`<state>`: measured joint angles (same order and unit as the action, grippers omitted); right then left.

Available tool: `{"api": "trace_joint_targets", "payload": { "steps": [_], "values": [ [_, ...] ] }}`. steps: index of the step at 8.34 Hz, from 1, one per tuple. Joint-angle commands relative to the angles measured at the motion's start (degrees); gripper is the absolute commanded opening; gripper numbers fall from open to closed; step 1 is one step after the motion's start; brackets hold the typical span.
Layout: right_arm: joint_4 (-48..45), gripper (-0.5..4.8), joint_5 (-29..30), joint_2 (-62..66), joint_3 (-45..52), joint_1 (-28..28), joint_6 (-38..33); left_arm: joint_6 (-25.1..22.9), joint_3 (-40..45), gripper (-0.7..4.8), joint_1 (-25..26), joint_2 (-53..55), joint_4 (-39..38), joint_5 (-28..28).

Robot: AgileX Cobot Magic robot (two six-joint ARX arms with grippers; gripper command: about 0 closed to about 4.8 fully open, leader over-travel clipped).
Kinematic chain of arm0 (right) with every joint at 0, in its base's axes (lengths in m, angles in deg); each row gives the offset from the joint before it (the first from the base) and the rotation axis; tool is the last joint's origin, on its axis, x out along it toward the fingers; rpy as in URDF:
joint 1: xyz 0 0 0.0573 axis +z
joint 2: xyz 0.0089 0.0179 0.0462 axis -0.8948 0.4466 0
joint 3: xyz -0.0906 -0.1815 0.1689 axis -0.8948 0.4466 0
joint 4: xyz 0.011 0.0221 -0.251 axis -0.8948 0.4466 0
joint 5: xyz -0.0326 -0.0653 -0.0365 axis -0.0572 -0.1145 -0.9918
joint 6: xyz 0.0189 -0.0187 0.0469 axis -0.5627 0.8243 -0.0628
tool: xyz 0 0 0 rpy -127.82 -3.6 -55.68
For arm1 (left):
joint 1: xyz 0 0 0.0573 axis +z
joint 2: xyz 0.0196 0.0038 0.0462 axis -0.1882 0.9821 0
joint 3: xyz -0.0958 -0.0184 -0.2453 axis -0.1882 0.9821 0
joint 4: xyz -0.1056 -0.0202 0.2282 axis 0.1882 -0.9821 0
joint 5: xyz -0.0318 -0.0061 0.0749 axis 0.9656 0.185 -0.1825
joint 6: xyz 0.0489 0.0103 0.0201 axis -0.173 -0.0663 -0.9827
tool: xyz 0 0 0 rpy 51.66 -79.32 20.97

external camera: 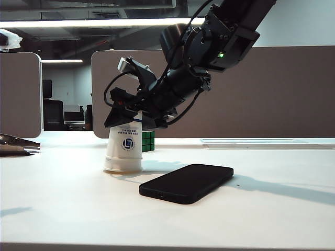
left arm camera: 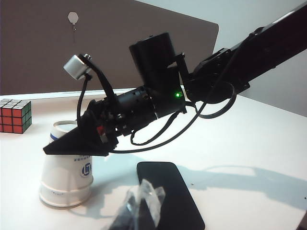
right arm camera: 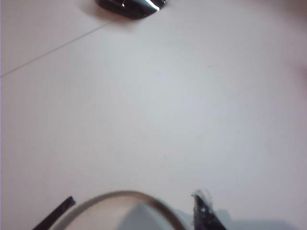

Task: Carefully pick up the cup on the right and stack it on top of the cup on the left.

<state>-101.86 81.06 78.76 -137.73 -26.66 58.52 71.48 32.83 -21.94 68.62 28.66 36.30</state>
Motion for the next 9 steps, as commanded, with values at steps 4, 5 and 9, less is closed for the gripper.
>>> {"api": "trace_joint_targets", "payload": {
  "steps": [4, 5, 9],
  "values": [
    [-5.57, 4.79, -0.79, -0.44, -0.22, 0.52, -2.97, -0.39, -0.11, -0.04, -0.07, 0.0, 0.9, 0.31],
    [-8.41, 4.79, -0.79, -0.81, -0.22, 0.61, -3.02, -0.39, -0.11, -0.04, -0.07, 0.02, 0.9, 0.31],
    [-12.61, 3.85, -11.61, -8.74, -0.24, -4.66, -2.89, -0.39, -0.11, -0.04, -0.04, 0.02, 0.87, -0.02]
  ]
}}
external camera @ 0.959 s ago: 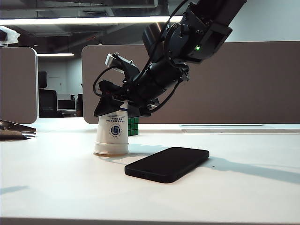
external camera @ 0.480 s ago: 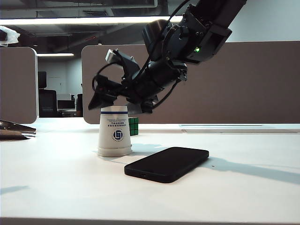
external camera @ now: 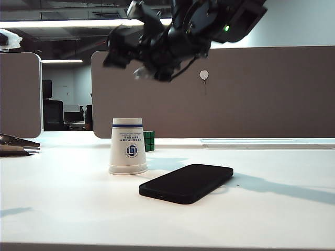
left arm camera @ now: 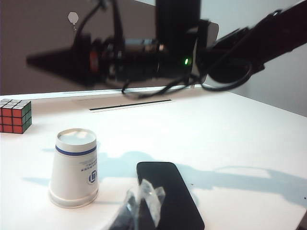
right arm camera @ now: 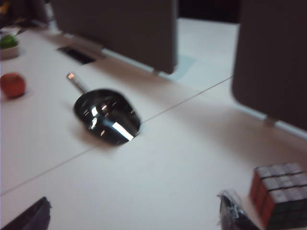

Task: Carefully pick up the cup on the right and stack it on top of the cup on the left.

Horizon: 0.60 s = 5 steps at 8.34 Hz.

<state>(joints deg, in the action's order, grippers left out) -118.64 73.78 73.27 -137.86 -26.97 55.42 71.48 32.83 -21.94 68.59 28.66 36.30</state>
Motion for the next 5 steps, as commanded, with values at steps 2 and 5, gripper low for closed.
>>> {"api": "trace_joint_targets", "payload": {
  "steps": [2, 5],
  "values": [
    [14.95, 3.48, -1.36, -6.97, -0.11, -10.88, 1.27, -0.42, -0.11, -0.04, -0.04, 0.04, 0.76, -2.54],
    [23.96, 1.57, 2.34, -14.64, -0.02, -20.09, 4.87, -0.39, -0.11, -0.04, -0.02, 0.04, 0.68, -3.78]
  ]
}}
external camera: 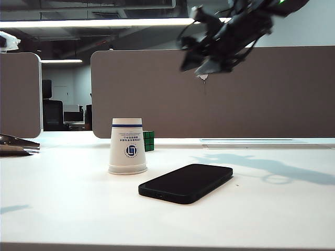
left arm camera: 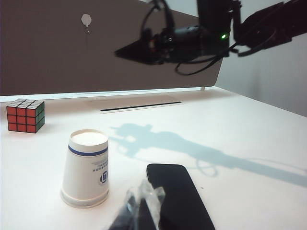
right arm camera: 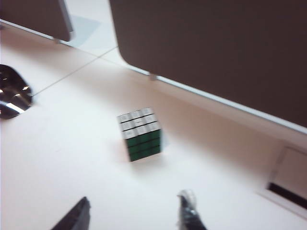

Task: Carefully pick up the cup on the right and stack it on top of the cup on the left.

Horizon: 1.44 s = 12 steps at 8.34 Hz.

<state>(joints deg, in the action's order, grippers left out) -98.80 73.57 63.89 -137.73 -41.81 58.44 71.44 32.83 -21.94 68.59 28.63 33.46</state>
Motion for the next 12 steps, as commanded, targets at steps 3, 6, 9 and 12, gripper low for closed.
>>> {"api": "trace_joint_targets", "payload": {
  "steps": [3, 6, 9, 12],
  "values": [
    [16.41, 1.07, -2.19, -22.16, 14.78, -10.71, 13.7, -0.35, -0.13, -0.04, -0.04, 0.04, 0.72, -6.32],
    [14.71, 1.07, -2.99, -30.91, 24.04, -10.71, 11.89, -0.35, -0.15, -0.04, -0.02, 0.04, 0.72, -6.32],
    [20.52, 1.02, -27.89, -103.38, 59.1, -10.64, 4.02, -0.13, -0.15, -0.04, -0.04, 0.04, 0.7, -6.32],
    [24.35, 1.03, -26.73, -102.49, 59.93, -10.58, 3.15, 0.13, -0.15, -0.04, -0.17, 0.31, 0.81, -6.58]
  ]
}}
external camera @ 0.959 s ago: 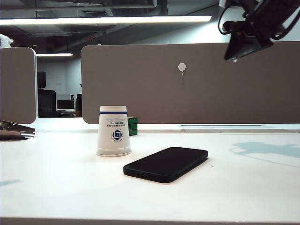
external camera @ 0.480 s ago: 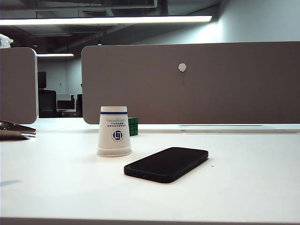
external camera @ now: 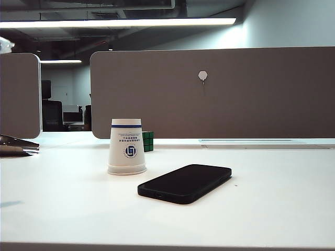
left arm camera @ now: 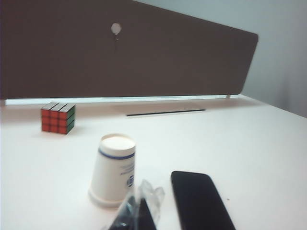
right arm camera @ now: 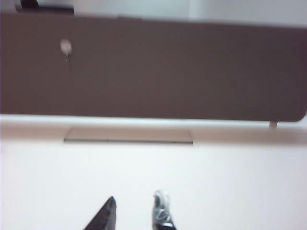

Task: Carefully pick up the cup on the right and stack it on top of the cup on the left.

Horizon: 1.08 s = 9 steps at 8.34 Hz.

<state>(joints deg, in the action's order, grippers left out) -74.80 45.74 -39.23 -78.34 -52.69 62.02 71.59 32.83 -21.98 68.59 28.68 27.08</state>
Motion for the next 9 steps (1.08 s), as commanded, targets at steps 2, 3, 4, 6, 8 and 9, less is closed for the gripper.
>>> {"api": "trace_joint_targets", "payload": {
  "steps": [2, 3, 4, 6, 8, 9],
  "values": [
    [0.39, 1.03, 1.07, 0.52, 1.07, 0.28, -0.46, -0.09, -0.15, -0.05, -0.24, 0.11, 0.66, -0.13],
    [0.48, 1.03, 1.09, 0.42, 1.25, 0.28, -0.46, -0.11, -0.15, -0.05, -0.24, 0.11, 0.66, -0.13],
    [0.57, 1.03, 1.09, 0.39, 1.49, 0.28, -0.48, -0.11, -0.15, -0.05, -0.26, 0.11, 0.66, -0.15],
    [0.7, 1.03, 0.59, 0.37, 1.97, 0.31, -1.73, -0.11, -0.13, -0.04, -0.26, 0.11, 0.66, -0.2],
    [2.23, 1.03, -1.77, 0.35, 3.54, 0.24, -2.25, -0.11, -0.11, -0.05, -0.26, 0.11, 0.63, -1.03],
    [2.6, 1.02, -2.08, 0.09, 4.24, 0.24, -2.34, -0.11, -0.11, -0.05, -0.26, 0.11, 0.61, -1.01]
  ]
}}
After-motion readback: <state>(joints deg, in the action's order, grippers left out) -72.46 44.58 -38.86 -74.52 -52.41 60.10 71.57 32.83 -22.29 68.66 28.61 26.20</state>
